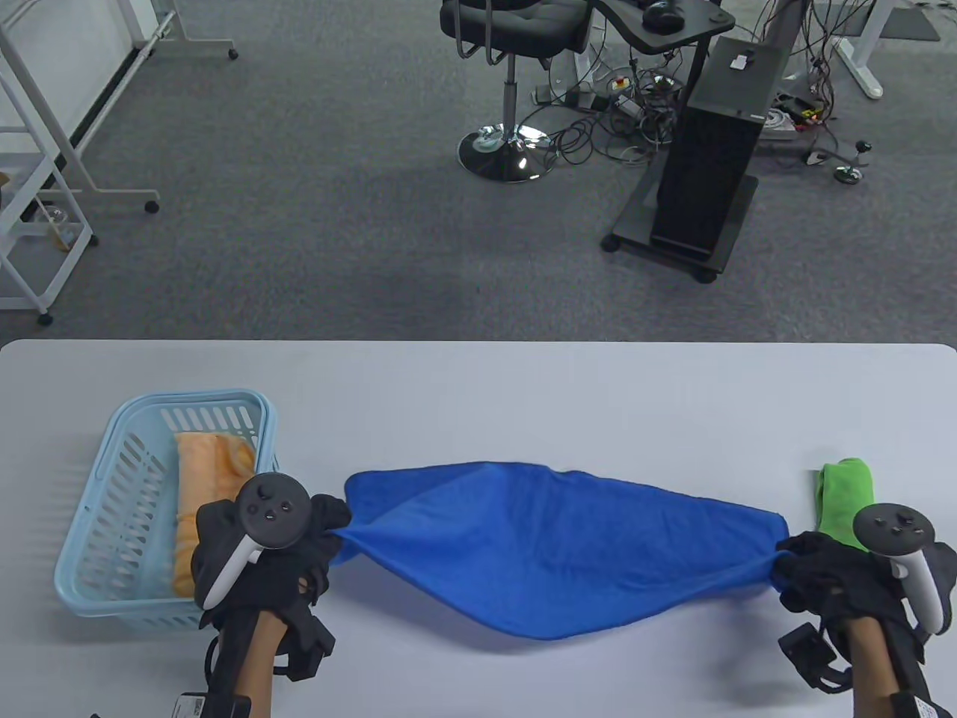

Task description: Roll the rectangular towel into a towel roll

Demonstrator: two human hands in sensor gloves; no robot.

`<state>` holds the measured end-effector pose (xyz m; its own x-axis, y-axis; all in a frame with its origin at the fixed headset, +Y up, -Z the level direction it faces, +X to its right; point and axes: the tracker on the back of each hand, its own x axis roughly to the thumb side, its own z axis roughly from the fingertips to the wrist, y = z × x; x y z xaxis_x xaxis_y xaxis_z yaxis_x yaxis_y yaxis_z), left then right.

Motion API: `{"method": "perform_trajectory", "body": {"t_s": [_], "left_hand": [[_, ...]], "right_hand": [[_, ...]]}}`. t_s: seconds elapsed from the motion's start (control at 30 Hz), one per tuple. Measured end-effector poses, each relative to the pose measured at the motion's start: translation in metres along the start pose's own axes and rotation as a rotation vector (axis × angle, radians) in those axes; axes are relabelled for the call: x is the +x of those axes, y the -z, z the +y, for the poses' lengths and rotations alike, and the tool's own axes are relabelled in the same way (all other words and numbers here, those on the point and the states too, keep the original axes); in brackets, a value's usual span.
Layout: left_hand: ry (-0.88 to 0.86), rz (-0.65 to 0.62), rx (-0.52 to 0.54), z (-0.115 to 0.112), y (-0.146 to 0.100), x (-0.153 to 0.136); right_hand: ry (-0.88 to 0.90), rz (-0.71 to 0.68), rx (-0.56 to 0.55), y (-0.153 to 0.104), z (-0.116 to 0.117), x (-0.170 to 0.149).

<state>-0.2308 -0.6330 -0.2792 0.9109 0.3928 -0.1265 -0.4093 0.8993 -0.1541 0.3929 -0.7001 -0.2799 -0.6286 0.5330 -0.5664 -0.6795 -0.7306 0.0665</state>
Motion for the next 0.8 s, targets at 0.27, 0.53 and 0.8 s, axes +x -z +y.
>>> {"method": "perform_trajectory", "body": {"t_s": [0.27,0.53,0.8], "left_hand": [[0.249,0.087,0.026,0.014,0.002,0.007],[0.26,0.122,0.042,0.029,0.003,0.016],[-0.265,0.1,0.219,0.066,0.01,0.011]], "right_hand": [[0.004,-0.007,0.039,0.005,-0.008,0.001],[0.058,-0.018,0.072,0.012,-0.028,0.004],[0.272,-0.138,-0.029,-0.006,-0.04,0.036]]}}
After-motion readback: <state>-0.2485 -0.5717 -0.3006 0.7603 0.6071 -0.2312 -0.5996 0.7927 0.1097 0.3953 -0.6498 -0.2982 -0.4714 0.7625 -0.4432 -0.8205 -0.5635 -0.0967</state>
